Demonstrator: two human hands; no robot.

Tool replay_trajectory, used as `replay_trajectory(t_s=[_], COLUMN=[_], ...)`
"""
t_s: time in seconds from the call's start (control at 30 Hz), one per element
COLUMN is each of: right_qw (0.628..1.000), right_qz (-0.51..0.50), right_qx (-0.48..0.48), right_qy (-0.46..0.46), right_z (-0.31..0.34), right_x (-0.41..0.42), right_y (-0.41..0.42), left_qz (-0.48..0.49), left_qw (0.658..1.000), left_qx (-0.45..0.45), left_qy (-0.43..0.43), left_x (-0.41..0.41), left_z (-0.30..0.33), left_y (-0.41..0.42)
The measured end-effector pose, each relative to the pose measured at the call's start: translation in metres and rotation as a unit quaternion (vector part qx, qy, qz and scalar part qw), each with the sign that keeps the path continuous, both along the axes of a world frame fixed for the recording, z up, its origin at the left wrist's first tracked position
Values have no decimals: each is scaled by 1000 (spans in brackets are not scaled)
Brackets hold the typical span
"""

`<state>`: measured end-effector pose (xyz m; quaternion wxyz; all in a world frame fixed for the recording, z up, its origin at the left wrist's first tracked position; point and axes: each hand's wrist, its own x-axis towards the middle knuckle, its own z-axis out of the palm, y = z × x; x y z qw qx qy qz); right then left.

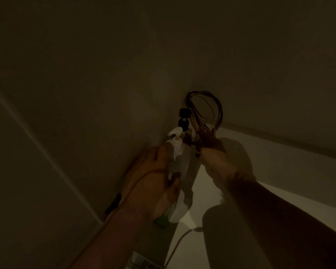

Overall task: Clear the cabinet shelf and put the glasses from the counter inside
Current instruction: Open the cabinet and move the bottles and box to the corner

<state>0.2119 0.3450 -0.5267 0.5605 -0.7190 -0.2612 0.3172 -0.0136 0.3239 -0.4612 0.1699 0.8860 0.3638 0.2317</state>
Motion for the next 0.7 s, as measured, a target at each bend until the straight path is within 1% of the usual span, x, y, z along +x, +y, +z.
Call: replay_trajectory(t_s=[0.03,0.1,0.13,0.2,0.27,0.37,0.47,0.53,0.6,0.7], right_qw=[999,986,975,948,923,888,856,835,825,817], right_qz=[-15,-37,-28,24,62,68,55,56,54,41], right_qx=[-8,-21,-24,-57,-84,-101,-127,-153,-177,-203], right_qy=[-41,-163,-221,-313,-370,-444,-499,-526,-533,-538], right_z=[2,2,2,5,11,19,25,31,40,60], right_x=[1,1,0,-5,-9,-15,-25,-31,-35,-42], right_y=[-8,-28,-40,-61,-78,-97,-122,-142,-162,-184], left_qz=[2,5,4,0,-11,-16,-30,-40,-48,-49], left_qw=[1000,999,999,998,997,996,994,993,991,987], left_qx=[5,21,30,36,32,8,32,25,20,63], left_qy=[8,26,31,49,76,92,102,111,124,141], left_x=[1,3,6,10,15,23,31,34,37,41], left_z=[-1,-2,-2,-1,1,8,18,26,33,46], left_y=[0,0,0,0,-1,-9,-24,-34,-44,-62])
